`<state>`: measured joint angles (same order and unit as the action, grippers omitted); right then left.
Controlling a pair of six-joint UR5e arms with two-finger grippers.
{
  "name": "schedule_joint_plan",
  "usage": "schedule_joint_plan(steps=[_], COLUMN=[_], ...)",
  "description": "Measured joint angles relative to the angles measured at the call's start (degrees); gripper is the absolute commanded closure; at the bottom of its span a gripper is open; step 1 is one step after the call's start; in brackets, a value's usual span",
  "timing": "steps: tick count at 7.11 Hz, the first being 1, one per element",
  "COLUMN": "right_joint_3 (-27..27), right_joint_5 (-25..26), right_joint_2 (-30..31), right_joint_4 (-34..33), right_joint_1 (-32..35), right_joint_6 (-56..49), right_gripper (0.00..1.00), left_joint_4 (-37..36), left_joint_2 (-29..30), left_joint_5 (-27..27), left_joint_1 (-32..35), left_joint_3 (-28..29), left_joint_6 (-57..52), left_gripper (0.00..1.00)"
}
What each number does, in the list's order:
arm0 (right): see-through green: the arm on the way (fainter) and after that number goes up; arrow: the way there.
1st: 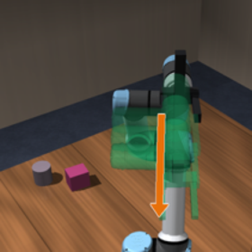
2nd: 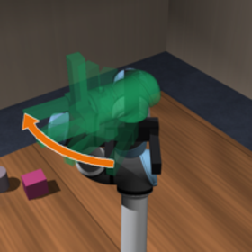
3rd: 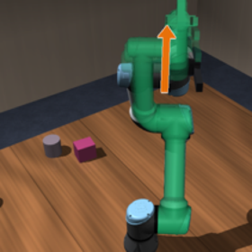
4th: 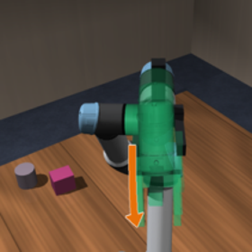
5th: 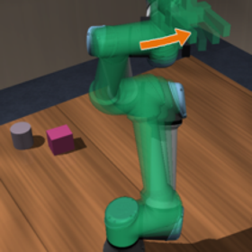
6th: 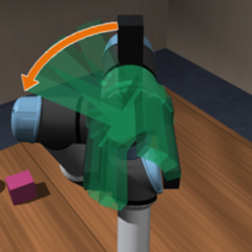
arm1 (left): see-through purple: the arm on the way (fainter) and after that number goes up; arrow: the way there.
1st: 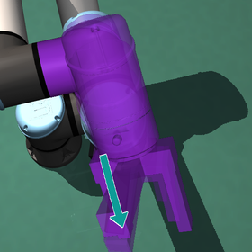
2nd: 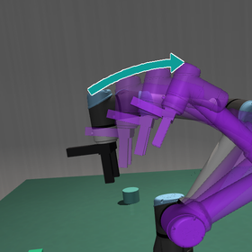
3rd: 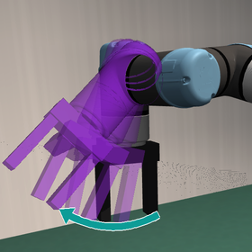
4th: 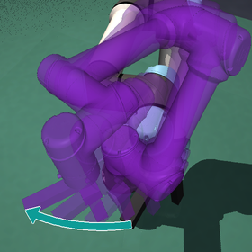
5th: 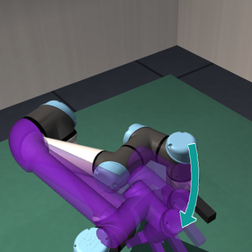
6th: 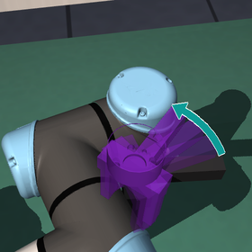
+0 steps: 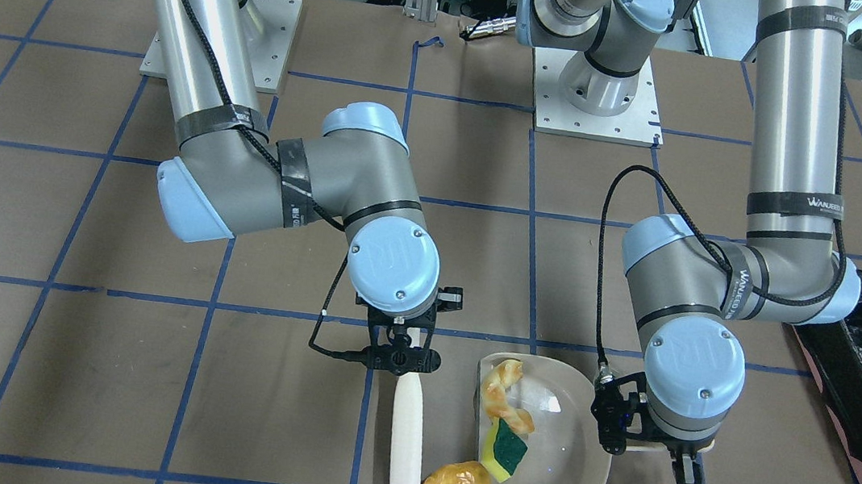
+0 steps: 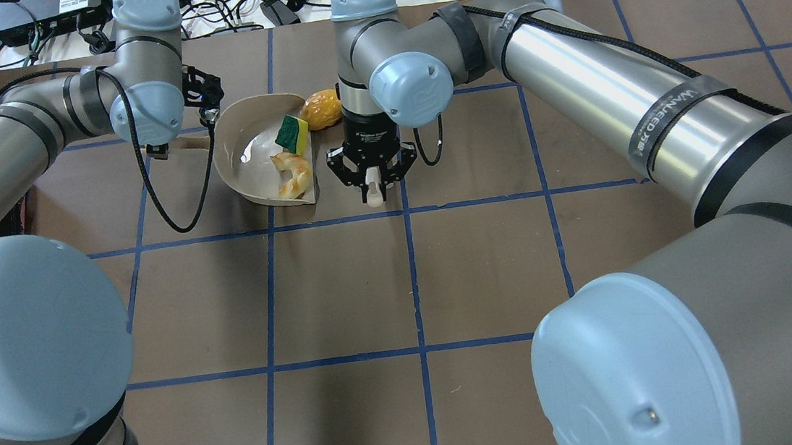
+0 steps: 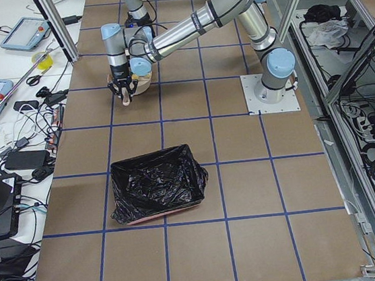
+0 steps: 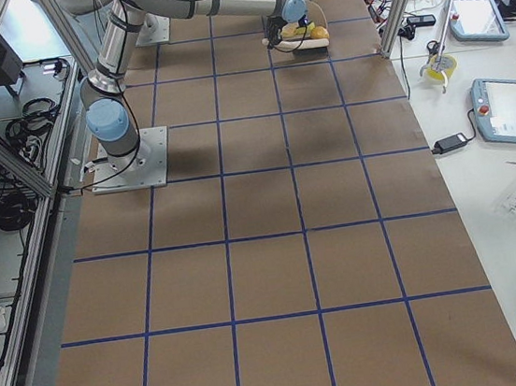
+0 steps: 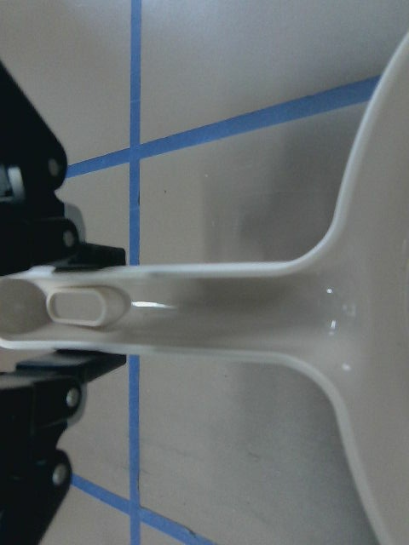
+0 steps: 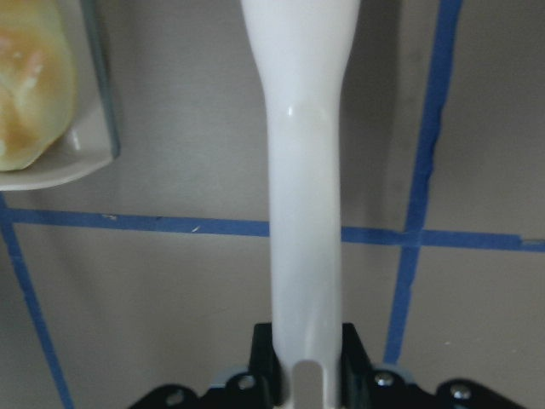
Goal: Sweep and dump trash into bin
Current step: 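Sweep the orange fruit into the dustpan with the right gripper's brush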
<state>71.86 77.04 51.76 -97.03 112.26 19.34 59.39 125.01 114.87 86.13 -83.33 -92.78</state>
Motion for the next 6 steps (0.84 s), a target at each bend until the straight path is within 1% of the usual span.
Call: schedule_joint_plan(steps=[2,4,6], right_joint_3=[-2.7,-3.9,-4.9], right_joint_5=[-3.3,-6.1,-8.6], right_joint_2=[-1.7,-2.5,-2.6], right_joint_4=[-0.3,-1.5,-3.1], right_joint_1=[3.5,7.1,8.6], right_joint_6=[5.3,11.8,16.3], right_gripper=[1.00,1.00,1.00], left_joint_4=[0.0,-0.1,-0.1], left_joint_2=[0.0,0.1,0.1], left_joint_5=[0.0,0.0,0.0], left_joint_1=[0.0,0.0,0.0], left_joint_3=[0.0,0.0,0.0], left_joint_6=[0.0,0.1,0.2], left_gripper=[1.00,1.00,1.00])
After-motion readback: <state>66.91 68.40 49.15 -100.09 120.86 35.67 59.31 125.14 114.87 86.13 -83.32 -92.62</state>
